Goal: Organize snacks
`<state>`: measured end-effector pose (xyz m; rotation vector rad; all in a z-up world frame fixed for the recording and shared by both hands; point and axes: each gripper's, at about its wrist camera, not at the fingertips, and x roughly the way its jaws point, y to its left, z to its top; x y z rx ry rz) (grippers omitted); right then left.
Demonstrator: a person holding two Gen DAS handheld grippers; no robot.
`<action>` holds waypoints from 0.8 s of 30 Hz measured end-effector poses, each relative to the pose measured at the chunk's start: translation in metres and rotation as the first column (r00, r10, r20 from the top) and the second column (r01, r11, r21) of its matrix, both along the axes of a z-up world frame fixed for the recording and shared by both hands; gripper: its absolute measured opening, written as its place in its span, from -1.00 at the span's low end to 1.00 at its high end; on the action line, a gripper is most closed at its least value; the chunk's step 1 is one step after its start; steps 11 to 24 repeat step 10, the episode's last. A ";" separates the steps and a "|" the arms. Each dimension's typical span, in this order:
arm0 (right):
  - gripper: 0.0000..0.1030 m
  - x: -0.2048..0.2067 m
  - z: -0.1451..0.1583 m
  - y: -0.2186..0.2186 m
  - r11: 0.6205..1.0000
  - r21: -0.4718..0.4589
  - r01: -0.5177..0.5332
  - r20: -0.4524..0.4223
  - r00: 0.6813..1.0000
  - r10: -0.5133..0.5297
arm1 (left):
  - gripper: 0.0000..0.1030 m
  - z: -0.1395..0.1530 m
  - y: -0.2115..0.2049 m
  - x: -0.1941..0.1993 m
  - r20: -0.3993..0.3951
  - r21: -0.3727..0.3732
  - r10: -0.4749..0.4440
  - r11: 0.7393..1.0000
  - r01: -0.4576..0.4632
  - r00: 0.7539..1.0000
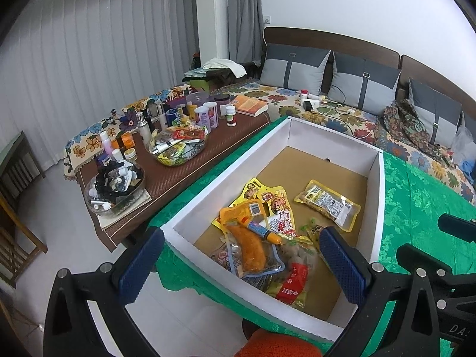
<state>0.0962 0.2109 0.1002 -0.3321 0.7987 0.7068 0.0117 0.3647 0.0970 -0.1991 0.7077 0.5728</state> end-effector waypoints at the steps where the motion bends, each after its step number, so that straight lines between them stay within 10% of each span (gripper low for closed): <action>1: 0.65 0.000 0.000 0.000 1.000 -0.002 -0.001 -0.002 1.000 0.001 | 0.99 -0.001 0.001 0.000 -0.001 -0.002 0.000 1.000 0.000 1.000; 24: 0.65 0.005 -0.006 0.001 1.000 -0.005 -0.004 -0.019 1.000 0.004 | 0.99 -0.007 0.005 0.002 0.000 -0.021 0.004 1.000 -0.004 1.000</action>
